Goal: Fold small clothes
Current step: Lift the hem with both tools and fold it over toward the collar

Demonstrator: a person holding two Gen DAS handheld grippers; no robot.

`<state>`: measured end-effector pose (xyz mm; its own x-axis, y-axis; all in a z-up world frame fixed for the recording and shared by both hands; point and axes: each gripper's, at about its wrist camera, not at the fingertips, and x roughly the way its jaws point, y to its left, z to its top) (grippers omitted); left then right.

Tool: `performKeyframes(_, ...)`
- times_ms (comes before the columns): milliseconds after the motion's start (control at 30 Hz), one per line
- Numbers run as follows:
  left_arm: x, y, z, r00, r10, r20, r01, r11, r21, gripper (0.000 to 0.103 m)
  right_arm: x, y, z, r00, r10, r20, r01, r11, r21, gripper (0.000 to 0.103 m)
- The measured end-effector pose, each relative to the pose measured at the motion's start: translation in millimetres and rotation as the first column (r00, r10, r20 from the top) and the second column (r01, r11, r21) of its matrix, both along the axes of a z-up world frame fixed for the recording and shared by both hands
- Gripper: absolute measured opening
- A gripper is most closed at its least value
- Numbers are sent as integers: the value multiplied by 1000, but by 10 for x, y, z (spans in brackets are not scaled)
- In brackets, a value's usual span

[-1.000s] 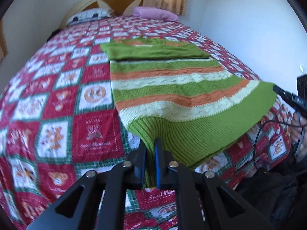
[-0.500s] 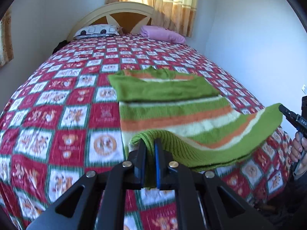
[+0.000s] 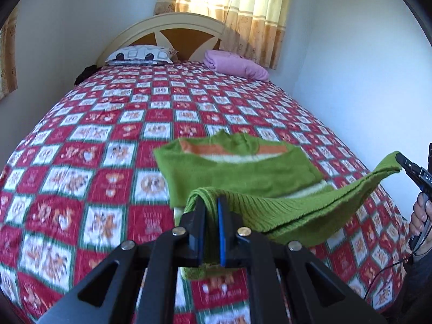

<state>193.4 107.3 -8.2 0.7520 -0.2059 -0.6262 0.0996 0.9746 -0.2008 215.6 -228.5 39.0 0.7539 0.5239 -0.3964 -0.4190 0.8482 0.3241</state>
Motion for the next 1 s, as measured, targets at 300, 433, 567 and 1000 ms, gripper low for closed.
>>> performKeyframes(300,534,56,-9,1000,16,-23,-17,999,-29,8,585,91,-31,999,-32,-27,31,999,-45,4)
performKeyframes(433,733,84,-36,999,27,-40,-28,999,-22,8,843,134,-85,998,-45,-45,42,997,-63,4)
performKeyframes(567,971,104,-108,997,26,-68,-26,1000,-1,8,1124,166,-148,996,-65,-68,59,995,-76,4)
performKeyframes(1000,1843,-30,-764,974,47,-223,-22,994,110,16,2176,272,-787,969,-122,-217,93,986,-139,4)
